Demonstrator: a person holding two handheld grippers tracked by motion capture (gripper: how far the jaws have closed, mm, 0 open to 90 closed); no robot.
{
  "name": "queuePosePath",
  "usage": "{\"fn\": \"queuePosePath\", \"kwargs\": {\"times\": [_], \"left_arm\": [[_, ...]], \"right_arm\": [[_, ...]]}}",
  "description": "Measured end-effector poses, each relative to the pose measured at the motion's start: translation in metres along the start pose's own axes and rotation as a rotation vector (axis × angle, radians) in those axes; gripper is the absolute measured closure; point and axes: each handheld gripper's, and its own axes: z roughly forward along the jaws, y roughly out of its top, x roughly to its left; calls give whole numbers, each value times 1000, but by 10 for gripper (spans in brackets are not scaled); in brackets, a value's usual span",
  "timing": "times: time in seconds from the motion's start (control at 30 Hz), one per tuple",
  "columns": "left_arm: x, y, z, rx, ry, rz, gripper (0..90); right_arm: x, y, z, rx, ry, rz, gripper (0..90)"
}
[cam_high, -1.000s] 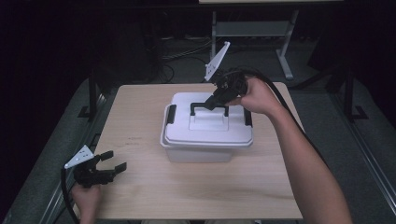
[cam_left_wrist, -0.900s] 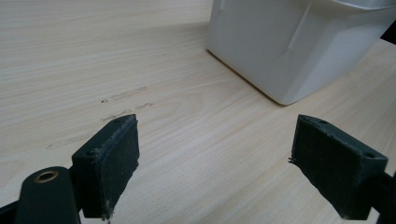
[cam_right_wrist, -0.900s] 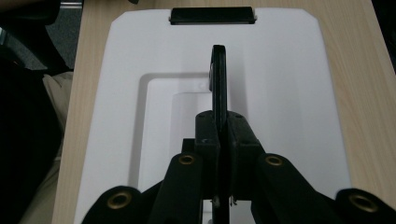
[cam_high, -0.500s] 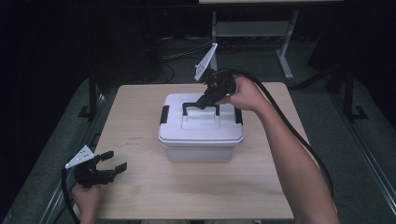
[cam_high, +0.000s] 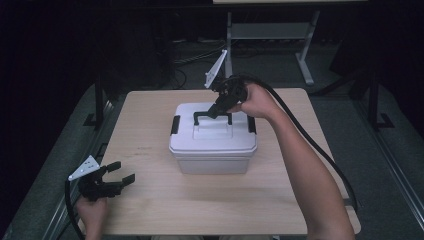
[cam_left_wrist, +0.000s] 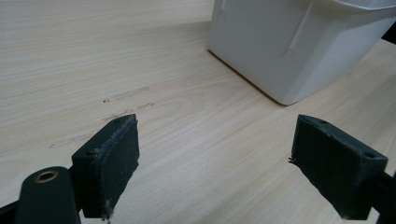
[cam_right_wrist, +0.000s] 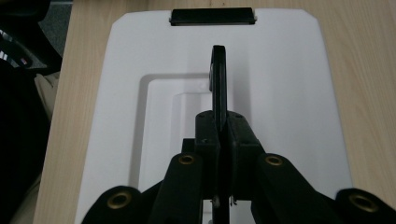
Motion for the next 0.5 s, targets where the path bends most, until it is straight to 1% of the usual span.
{"fn": "queuePosePath", "kwargs": {"times": [0.13, 0.27, 0.37, 0.5], "left_arm": [[-1, 0, 1, -1, -1, 3, 145], [0, 1, 0, 0, 0, 4, 145], [0, 0, -1, -9, 1, -2, 145], [1, 0, -2, -11, 1, -3, 145]], "right_arm": [[-3, 0, 3, -3, 6, -3, 843], [-4, -1, 8, 9, 17, 11, 843], [-6, -2, 12, 18, 20, 9, 842], [-8, -4, 13, 17, 20, 15, 841]]}}
